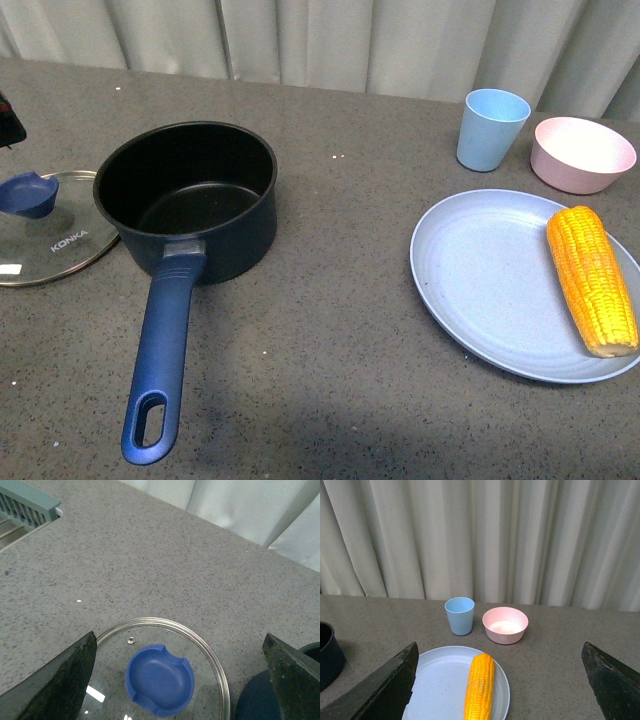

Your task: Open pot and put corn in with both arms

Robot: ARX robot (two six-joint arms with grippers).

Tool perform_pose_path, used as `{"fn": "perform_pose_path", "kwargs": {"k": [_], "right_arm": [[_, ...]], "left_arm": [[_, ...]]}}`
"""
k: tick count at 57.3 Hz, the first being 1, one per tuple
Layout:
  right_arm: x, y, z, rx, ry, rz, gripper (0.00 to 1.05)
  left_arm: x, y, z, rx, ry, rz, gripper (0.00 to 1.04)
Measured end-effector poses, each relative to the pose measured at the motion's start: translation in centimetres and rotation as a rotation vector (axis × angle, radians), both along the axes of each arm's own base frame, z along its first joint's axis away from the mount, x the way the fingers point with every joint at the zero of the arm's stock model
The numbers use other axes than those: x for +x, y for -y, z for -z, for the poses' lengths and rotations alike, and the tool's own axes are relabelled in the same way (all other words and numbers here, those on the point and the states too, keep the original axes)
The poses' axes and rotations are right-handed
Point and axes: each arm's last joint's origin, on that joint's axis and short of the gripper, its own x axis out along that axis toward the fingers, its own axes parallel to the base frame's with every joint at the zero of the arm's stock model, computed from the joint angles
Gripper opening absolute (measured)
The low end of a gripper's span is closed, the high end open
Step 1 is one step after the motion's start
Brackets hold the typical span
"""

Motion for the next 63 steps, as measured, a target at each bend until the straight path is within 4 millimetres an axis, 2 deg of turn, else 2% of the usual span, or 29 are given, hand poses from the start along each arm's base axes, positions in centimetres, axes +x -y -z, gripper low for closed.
{"fn": "perform_pose_path", "kwargs": {"k": [19, 29, 36, 42, 51, 57, 60, 63], "right_arm": [[0.0, 0.0, 0.0, 0.0, 0.0, 0.0, 0.95], [0.0, 0.0, 0.0, 0.0, 0.0, 0.0, 0.95], [0.0, 0.0, 0.0, 0.0, 0.0, 0.0, 0.95], [0.0, 0.0, 0.0, 0.0, 0.0, 0.0, 0.95], [0.0, 0.0, 0.0, 0.0, 0.0, 0.0, 0.95], [0.0, 0.0, 0.0, 0.0, 0.0, 0.0, 0.95], [0.0, 0.0, 0.0, 0.0, 0.0, 0.0, 0.95], [0.0, 0.0, 0.0, 0.0, 0.0, 0.0, 0.95]], "left_arm": [[-7.4, 2.0, -5.4, -0.013, 0.09, 0.004, 0.98], [-11.9, 2.9, -6.5, -0.017, 0.096, 0.017, 0.98], [-14.4, 3.6, -6.8, -0.01, 0.107, 0.03, 0.98], [-15.6, 4.1, -7.0, -0.008, 0.11, 0.039, 0.98], [-15.8, 4.2, -7.1, -0.01, 0.119, 0.052, 0.98], [-16.3, 3.6, -6.5, 0.076, 0.243, 0.225, 0.79], [-16.6, 3.5, -6.6, 0.117, 0.267, 0.244, 0.7], [-16.9, 3.5, -6.2, 0.155, 0.292, 0.257, 0.56]]}}
